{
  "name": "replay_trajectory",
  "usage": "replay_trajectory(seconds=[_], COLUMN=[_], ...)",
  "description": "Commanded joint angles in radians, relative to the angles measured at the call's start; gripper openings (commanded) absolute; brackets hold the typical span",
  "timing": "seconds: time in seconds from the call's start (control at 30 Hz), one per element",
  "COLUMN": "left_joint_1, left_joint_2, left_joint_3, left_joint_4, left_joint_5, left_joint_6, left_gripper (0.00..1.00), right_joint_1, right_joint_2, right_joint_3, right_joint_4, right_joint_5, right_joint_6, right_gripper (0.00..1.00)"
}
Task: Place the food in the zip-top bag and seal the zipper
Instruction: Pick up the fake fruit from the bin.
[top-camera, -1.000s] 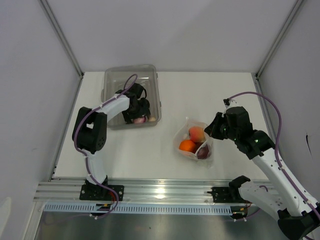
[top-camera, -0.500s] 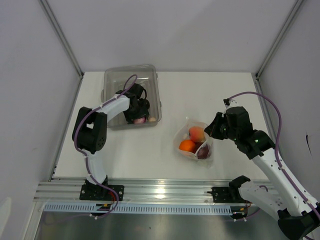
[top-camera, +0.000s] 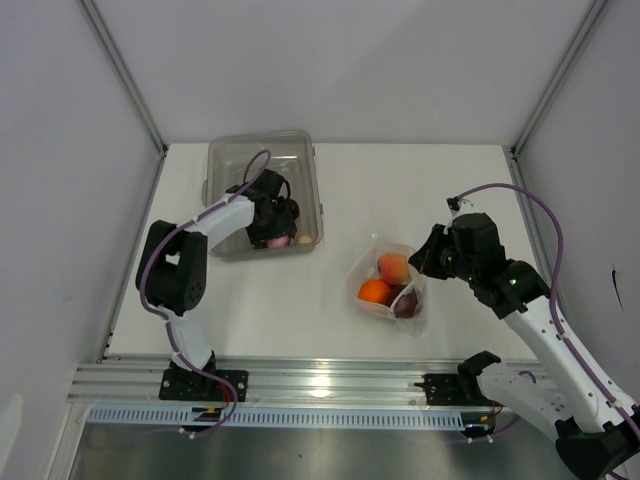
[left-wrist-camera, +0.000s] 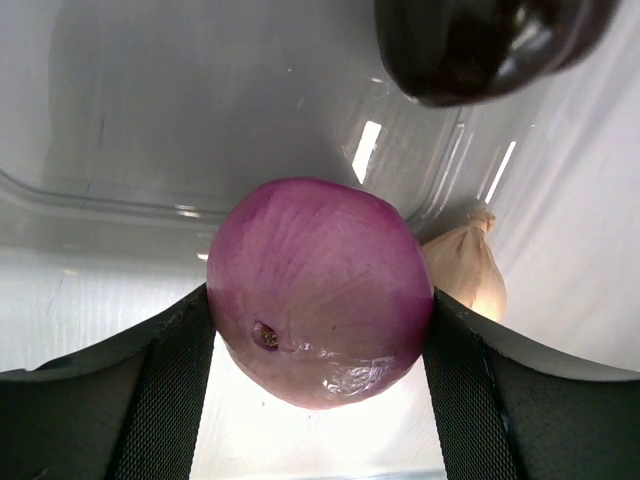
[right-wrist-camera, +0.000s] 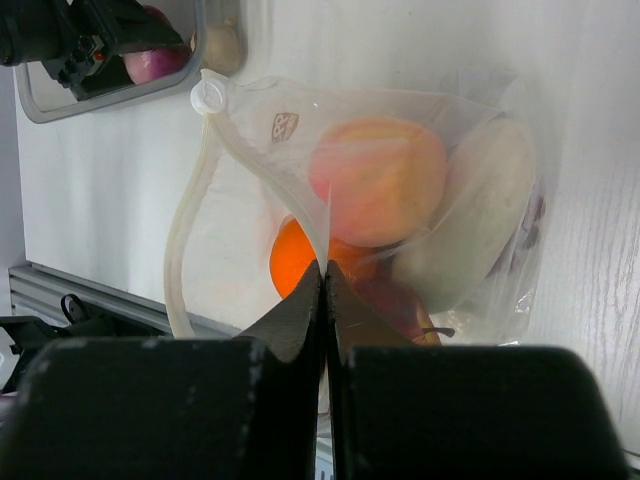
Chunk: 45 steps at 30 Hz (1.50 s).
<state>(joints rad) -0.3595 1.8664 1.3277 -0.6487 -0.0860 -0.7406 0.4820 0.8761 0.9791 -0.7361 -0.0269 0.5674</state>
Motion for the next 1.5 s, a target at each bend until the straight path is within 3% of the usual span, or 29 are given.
replay_trajectory(seconds=[0.0, 0.1, 0.47, 0.7, 0.83, 1.0, 1.23, 1.47], left_joint_1=[0.004, 0.004, -0.013, -0.081, -0.156, -0.248, -0.421, -0.467], left_joint_2=[-0.09, -0.127, -0.337, -0.585, -0.636, -0.645, -0.547, -0.402], left_joint_3=[-0.019, -0.036, -0.111, -0.18, -0.159, -0.131, -0.098, -0.024], left_joint_4=[0.029, 0.035, 0.063, 0.175, 0.214, 0.303, 0.405, 0.405], left_joint_5=[0.002, 0.005, 0.078, 0.29, 0.423, 0.543, 0.572, 0.552], left_joint_6=[0.01, 0.009, 0.041, 0.124, 0.165, 0.167, 0.152, 0.132], left_gripper=[0.17, 0.01, 0.01, 0.01, 0.01, 0.01, 0.01, 0.01], right_joint_1=[-0.005, -0.005, -0.005, -0.003, -0.005, -0.002, -0.003, -0.003], right_joint_2=[-0.006, -0.006, 0.011, 0.041, 0.044, 0.031, 0.021, -0.003], right_joint_3=[0.007, 0.007, 0.018, 0.03, 0.026, 0.024, 0.029, 0.041], right_joint_4=[0.026, 0.026, 0.041, 0.047, 0.053, 0.047, 0.04, 0.026], right_joint_5=[0.001, -0.002, -0.028, -0.044, -0.05, -0.044, -0.044, -0.035], right_joint_6=[-0.006, -0.004, -0.011, -0.026, -0.02, -0.017, -0.006, 0.0], right_gripper=[0.0, 0.0, 0.0, 0.0, 0.0, 0.0, 0.0, 0.0])
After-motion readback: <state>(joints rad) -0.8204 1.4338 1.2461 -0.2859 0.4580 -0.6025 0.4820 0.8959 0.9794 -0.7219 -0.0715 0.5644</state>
